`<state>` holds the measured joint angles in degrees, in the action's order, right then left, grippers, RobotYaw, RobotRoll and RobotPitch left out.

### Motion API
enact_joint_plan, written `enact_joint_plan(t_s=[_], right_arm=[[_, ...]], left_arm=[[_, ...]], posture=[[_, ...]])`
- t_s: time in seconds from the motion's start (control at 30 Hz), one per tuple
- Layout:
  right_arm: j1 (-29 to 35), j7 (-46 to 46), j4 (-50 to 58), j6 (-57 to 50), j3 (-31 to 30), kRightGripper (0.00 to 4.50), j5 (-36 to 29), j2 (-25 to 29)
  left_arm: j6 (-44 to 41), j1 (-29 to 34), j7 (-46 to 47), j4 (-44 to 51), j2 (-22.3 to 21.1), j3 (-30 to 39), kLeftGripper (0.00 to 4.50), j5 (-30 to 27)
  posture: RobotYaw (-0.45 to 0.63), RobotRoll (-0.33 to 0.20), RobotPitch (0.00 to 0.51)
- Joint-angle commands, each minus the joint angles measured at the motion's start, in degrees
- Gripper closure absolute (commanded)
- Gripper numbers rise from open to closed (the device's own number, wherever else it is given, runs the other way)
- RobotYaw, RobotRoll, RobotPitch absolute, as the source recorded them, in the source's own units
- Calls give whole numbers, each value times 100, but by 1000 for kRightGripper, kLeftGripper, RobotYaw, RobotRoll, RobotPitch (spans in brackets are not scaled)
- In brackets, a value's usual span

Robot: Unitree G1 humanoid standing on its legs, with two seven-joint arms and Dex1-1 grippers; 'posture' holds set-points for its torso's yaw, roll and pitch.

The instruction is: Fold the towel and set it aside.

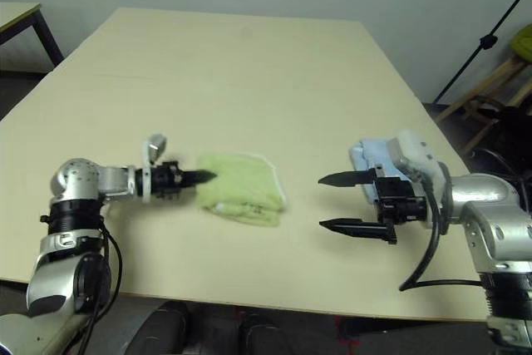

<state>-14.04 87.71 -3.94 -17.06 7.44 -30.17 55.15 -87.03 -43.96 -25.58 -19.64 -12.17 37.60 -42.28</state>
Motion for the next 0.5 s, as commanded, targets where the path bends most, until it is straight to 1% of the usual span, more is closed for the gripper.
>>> enact_joint_plan(t_s=[0.03,0.1,0.17,0.23,0.3,0.37,0.5], right_arm=[[-180,25,-115,67,-176,0,127,-62],[-323,25,-170,50,-270,0,159,-128],[-452,26,-203,23,-355,0,170,-193],[-573,13,-192,-26,-439,0,178,-273],[-683,2,-185,-75,-517,0,184,-341],[-746,-11,-174,-110,-568,0,180,-373],[-803,-2,-185,-145,-602,0,186,-394]], left_arm=[[531,-78,329,42,-413,776,4467,-151],[1034,-5,471,44,-704,1175,4467,-221],[1559,155,518,25,-929,1391,4467,-228],[2215,293,634,-163,-1075,1672,4467,-228],[2905,427,819,-379,-1156,1805,4467,-127],[3316,546,928,-553,-1199,1769,4467,-79],[3810,849,902,-1038,-1243,1418,4467,104]], posture=[[172,0,82],[197,0,80],[210,0,79],[210,0,79],[227,0,79],[227,0,79],[231,0,78]])
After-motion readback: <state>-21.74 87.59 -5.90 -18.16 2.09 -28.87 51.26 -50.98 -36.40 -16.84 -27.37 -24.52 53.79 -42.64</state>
